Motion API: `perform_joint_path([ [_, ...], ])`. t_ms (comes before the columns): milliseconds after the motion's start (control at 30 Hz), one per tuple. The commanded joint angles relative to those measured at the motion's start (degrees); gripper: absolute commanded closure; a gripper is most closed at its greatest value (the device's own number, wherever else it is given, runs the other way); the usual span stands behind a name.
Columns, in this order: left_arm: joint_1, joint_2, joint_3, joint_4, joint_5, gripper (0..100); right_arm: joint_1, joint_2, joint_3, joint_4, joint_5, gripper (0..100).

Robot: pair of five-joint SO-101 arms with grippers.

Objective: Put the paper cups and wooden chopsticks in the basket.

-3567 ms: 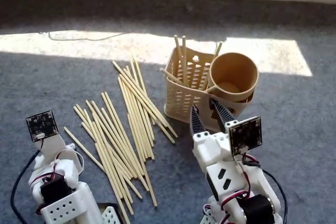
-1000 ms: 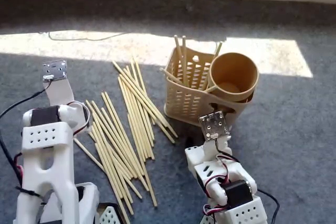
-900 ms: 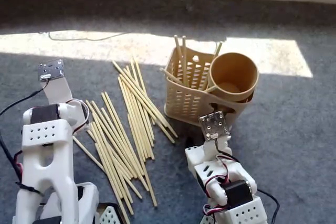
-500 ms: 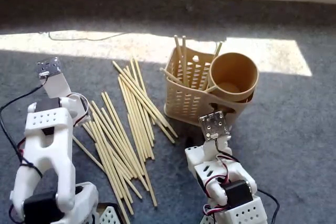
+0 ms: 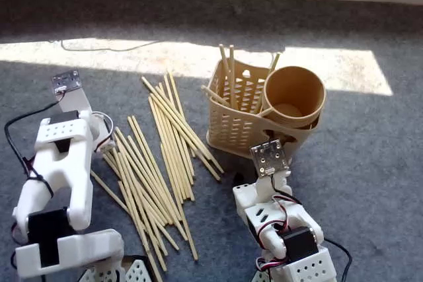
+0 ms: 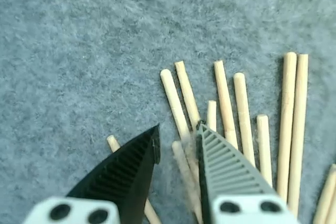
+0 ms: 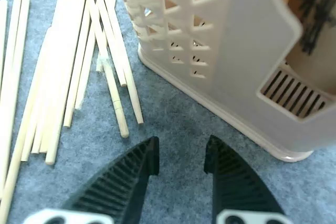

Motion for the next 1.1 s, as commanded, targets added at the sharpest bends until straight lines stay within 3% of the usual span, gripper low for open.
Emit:
perform_joint_path([
  [0, -0.9, 1.5, -3.7, -0.6, 0.8, 89, -0.4, 0.0, 7.5, 0.4, -0.1, 84.6],
  [133, -0.9, 5.7, -6.1, -0.5, 0.6, 94, -0.4, 0.0, 7.5, 0.4, -0.1, 84.6],
  [600, -0.3, 10.7, -11.7, -0.7, 1.1, 95, -0.4, 0.0, 7.5, 0.4, -0.1, 84.6],
  [733, 1.8, 10.5, -11.7, -0.9, 1.1, 100, -0.4, 0.0, 7.5, 0.4, -0.1, 84.6],
  [1067, 3.0, 10.1, -15.8, -0.5, 6.3, 99, -0.4, 0.0, 7.5, 0.4, -0.1, 84.6],
])
